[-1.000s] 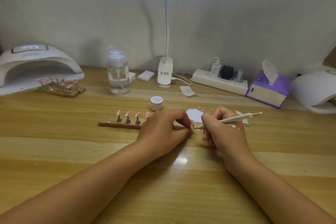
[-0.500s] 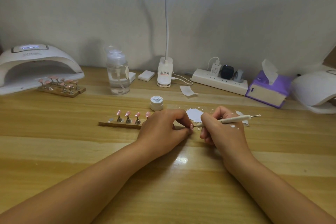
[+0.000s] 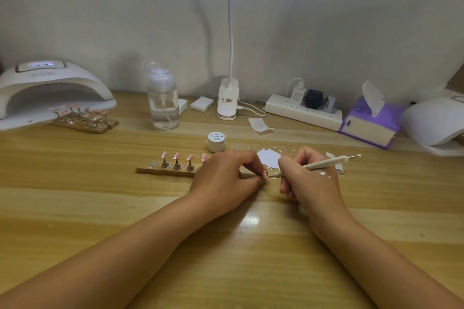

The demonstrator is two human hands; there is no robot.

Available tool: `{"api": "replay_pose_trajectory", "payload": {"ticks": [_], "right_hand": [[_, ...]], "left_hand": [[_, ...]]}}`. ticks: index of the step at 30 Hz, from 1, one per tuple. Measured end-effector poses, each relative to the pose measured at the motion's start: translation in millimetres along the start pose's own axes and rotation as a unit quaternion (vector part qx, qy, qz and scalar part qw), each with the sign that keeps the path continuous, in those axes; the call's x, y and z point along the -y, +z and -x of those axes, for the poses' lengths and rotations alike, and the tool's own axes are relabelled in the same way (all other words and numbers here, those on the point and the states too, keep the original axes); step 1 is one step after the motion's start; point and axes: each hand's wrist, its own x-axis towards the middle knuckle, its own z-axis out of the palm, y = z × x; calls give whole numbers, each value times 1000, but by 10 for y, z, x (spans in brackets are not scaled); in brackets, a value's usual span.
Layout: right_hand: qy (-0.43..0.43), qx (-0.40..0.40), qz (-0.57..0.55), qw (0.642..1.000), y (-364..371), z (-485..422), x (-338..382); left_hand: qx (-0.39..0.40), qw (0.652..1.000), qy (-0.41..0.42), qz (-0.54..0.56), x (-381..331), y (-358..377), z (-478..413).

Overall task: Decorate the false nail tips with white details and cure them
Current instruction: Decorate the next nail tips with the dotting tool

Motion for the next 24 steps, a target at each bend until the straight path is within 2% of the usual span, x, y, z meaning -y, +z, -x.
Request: {"api": "replay_pose_trajectory", "payload": {"ticks": [24], "right_hand": [[8, 5, -21, 1000, -2, 21, 32]], "left_hand": [[-3, 1000, 0, 7, -3, 2, 3]]}}
